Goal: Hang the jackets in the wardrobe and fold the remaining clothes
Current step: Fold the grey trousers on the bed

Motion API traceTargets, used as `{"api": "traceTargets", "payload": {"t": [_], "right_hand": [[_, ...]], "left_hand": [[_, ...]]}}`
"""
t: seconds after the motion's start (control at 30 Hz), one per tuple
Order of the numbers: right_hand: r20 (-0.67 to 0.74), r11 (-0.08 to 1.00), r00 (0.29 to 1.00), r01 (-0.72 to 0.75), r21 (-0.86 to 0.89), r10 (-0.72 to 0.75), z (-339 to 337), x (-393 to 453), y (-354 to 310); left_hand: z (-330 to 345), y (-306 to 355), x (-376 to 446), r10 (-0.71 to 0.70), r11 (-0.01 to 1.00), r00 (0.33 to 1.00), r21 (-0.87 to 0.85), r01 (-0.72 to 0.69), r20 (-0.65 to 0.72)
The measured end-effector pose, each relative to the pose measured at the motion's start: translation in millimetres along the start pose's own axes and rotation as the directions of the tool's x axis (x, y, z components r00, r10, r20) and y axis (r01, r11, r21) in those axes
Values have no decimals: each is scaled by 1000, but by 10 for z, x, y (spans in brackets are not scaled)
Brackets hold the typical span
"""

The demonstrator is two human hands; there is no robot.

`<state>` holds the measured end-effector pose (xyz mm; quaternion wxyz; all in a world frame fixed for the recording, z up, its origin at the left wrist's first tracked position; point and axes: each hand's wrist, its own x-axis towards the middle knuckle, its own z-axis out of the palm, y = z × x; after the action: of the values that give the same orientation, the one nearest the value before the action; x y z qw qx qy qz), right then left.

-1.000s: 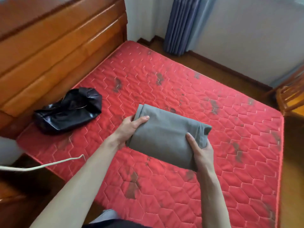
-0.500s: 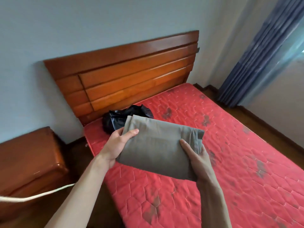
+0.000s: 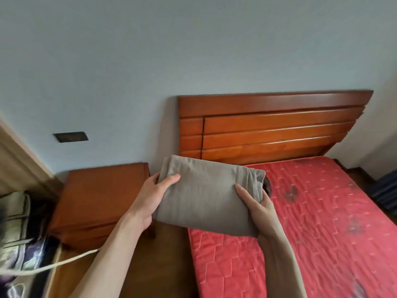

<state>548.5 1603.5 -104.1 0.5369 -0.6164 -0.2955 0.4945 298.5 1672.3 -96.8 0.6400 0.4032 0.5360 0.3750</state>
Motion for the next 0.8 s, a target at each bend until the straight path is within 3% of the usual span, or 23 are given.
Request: {"api": "traceTargets", "payload": {"t": [0.4, 0.6, 0.8], "right_hand": [[289, 994, 957, 2, -113, 31, 2215, 577, -62], [448, 979, 891, 13, -201, 80, 3224, 726, -74], [555, 952, 823, 61, -299, 122, 4238, 885, -1]], "left_hand": [[-1910, 220, 116, 35, 981, 941, -170, -97, -337], [-2657, 229, -42, 9, 952, 850, -256, -168, -527], [-3329, 259, -135, -65, 921, 716, -318, -225, -695]]}}
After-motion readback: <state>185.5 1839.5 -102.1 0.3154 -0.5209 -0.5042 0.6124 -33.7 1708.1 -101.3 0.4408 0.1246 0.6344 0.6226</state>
